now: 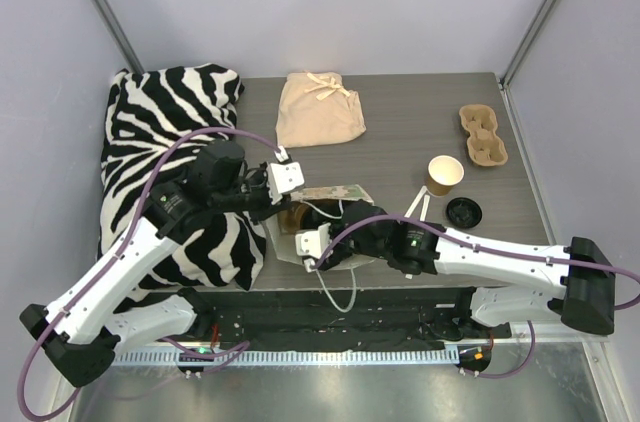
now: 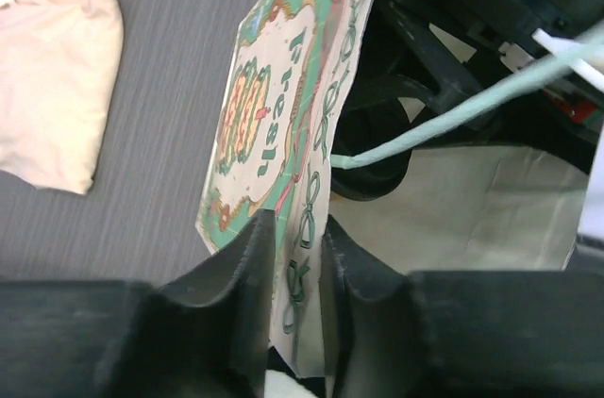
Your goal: Pack the takeout coffee
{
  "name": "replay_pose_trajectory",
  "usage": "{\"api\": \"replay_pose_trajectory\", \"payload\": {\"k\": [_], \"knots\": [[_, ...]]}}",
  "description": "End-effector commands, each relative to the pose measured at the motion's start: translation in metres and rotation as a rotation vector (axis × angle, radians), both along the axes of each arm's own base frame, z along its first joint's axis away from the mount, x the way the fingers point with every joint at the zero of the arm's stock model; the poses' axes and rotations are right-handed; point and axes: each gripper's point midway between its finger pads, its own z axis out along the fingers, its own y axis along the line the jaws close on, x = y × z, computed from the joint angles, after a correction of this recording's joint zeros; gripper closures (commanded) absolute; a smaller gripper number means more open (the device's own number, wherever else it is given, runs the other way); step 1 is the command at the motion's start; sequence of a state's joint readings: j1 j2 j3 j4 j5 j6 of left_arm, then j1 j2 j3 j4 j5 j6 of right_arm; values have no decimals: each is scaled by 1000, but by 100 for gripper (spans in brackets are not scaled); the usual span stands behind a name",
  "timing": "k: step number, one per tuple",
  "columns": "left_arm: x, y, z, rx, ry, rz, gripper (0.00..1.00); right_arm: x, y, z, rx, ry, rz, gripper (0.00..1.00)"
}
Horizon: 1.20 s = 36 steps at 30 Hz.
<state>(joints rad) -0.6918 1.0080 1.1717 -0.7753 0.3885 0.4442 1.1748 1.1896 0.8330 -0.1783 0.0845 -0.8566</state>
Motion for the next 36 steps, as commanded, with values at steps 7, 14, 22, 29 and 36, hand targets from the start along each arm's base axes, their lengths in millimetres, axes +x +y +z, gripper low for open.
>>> {"api": "replay_pose_trajectory", "payload": {"k": [7, 14, 22, 29, 36], "knots": [[1, -7, 11, -82, -24, 10, 94, 13, 16, 22, 67, -79, -2, 76], [-9, -12, 13, -122, 26, -9, 97, 24, 19, 17, 42, -96, -34, 76], [-13, -13, 10, -128, 58, -11, 98, 32, 23, 10, 20, -92, -50, 76], [-15, -14, 7, -142, 95, 2, 98, 37, 28, 13, 21, -102, -24, 76], [-10, -13, 7, -181, 153, 18, 98, 40, 35, 17, 33, -111, 8, 76]]}}
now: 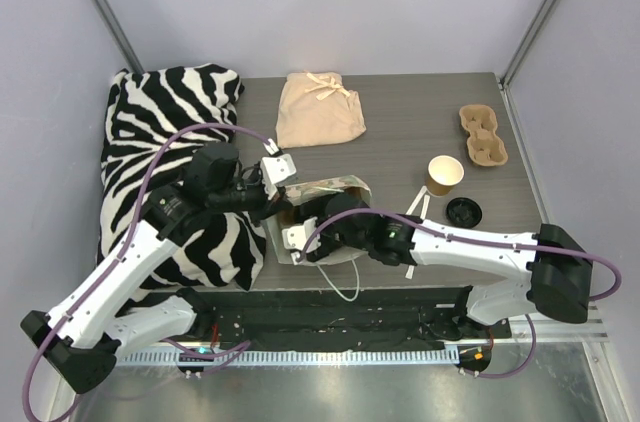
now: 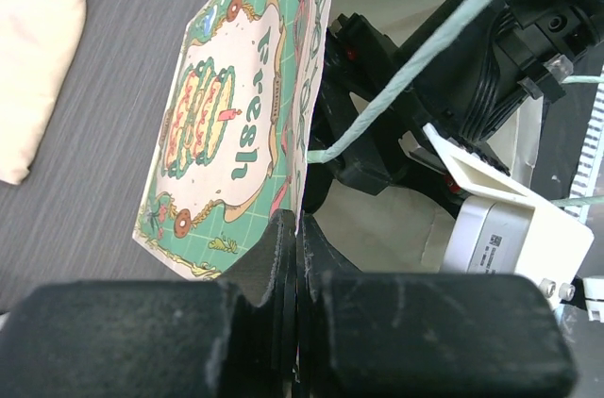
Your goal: Pack the takeout coffee
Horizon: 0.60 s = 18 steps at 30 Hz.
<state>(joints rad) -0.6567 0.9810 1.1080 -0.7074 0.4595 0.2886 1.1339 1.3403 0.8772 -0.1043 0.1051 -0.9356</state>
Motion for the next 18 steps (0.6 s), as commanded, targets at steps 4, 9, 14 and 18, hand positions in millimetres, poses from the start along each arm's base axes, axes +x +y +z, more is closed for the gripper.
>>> {"api": "replay_pose_trajectory", "payload": {"k": [4, 9, 14, 18], "knots": [[3, -6, 12, -96, 43, -22, 98, 12, 23, 33, 108, -44, 46, 76], [6, -6, 12, -104, 56, -26, 99, 12, 29, 30, 120, -24, 85, 76], [10, -6, 10, -112, 74, -28, 99, 13, 32, 29, 116, -22, 116, 76], [18, -4, 9, -122, 97, -9, 99, 18, 32, 23, 100, -21, 122, 76]]}}
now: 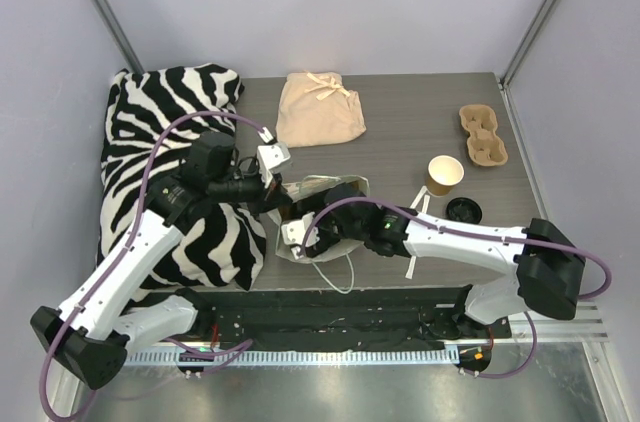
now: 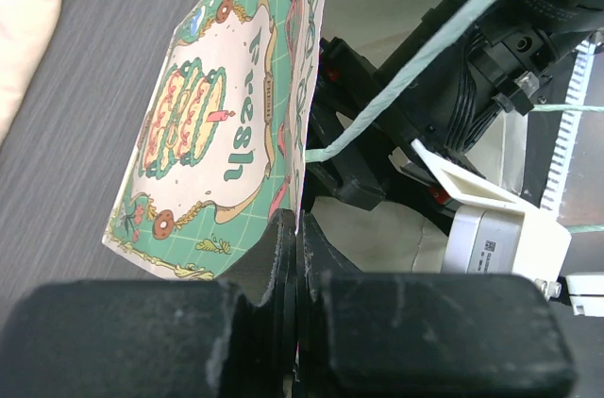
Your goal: Pack the takeout coffee
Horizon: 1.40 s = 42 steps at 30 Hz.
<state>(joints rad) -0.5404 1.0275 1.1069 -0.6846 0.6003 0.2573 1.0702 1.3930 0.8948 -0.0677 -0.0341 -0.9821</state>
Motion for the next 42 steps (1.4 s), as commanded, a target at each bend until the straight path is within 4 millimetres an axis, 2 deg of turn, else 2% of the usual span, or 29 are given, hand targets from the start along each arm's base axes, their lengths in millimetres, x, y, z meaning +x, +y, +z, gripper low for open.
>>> {"api": "replay_pose_trajectory", "payload": {"k": [1, 9, 19, 21, 22, 24, 25, 26, 27, 29, 33, 34, 36, 37, 39, 40, 42], "knots": [[6, -6, 12, -63, 9, -20, 99, 13, 24, 35, 107, -66, 35, 76], [10, -4, 11, -69, 19, -16, 99, 36, 28, 35, 97, -53, -26, 76], [25, 3, 9, -71, 44, 7, 97, 43, 21, 4, -8, 73, 8, 76], [30, 5, 10, -71, 43, 23, 89, 46, 21, -5, -29, 112, 18, 77], [32, 6, 11, -71, 41, 32, 87, 48, 22, -1, -39, 127, 19, 77], [39, 9, 13, -70, 44, 61, 73, 52, 22, -10, -63, 177, 25, 79], [41, 10, 14, -70, 50, 68, 68, 53, 22, -6, -71, 192, 28, 80], [46, 13, 17, -73, 47, 93, 56, 56, 22, -9, -83, 203, 33, 81], [50, 14, 19, -81, 54, 115, 50, 56, 17, -13, -107, 230, 32, 81], [58, 17, 24, -90, 48, 148, 39, 59, 20, -13, -118, 252, 52, 82], [71, 24, 37, -98, 27, 213, 30, 57, 15, -25, -193, 320, 92, 84], [74, 26, 43, -107, 22, 230, 30, 63, 16, -21, -188, 321, 89, 84], [77, 29, 48, -110, 12, 252, 25, 62, 12, -31, -222, 369, 98, 86], [79, 31, 52, -111, 5, 269, 25, 68, 14, -24, -215, 366, 98, 87], [82, 34, 54, -109, 0, 295, 23, 65, 10, -36, -258, 425, 104, 87], [85, 37, 55, -105, 1, 313, 22, 69, 14, -30, -256, 414, 115, 89], [88, 40, 57, -105, 8, 337, 21, 67, 9, -39, -295, 456, 121, 90]]}}
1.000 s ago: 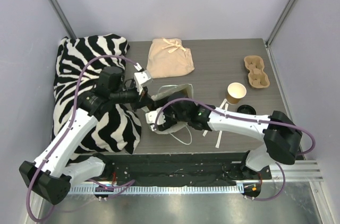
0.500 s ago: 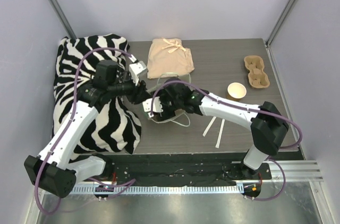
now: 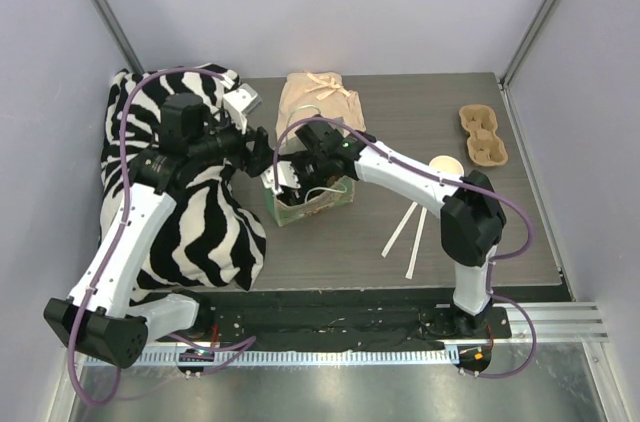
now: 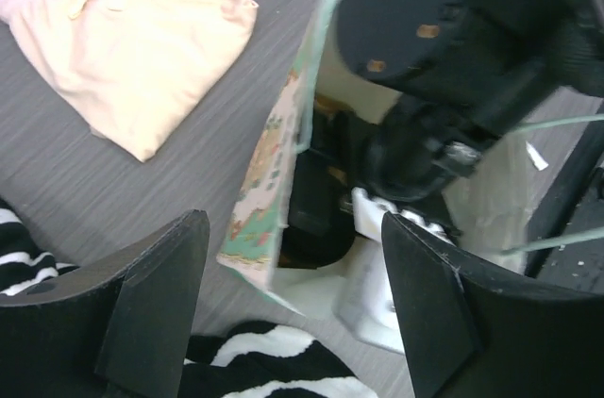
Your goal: Pack the takeout coffee
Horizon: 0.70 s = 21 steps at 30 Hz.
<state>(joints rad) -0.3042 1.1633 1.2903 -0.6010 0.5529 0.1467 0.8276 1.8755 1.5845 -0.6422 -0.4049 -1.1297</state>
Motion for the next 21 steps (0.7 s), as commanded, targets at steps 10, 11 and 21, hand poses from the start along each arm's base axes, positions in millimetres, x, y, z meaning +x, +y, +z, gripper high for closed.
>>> {"api": "replay_pose_trajectory", "payload": {"k": [10, 11, 21], "knots": [[19, 30, 6, -85, 128, 202, 21, -5, -27, -25, -243, 146, 51, 95], [22, 36, 6, -92, 133, 225, 21, -5, -28, -27, -250, 149, 53, 95], [23, 57, 0, -110, 165, 320, 21, -7, -39, -51, -355, 203, 100, 98]]}}
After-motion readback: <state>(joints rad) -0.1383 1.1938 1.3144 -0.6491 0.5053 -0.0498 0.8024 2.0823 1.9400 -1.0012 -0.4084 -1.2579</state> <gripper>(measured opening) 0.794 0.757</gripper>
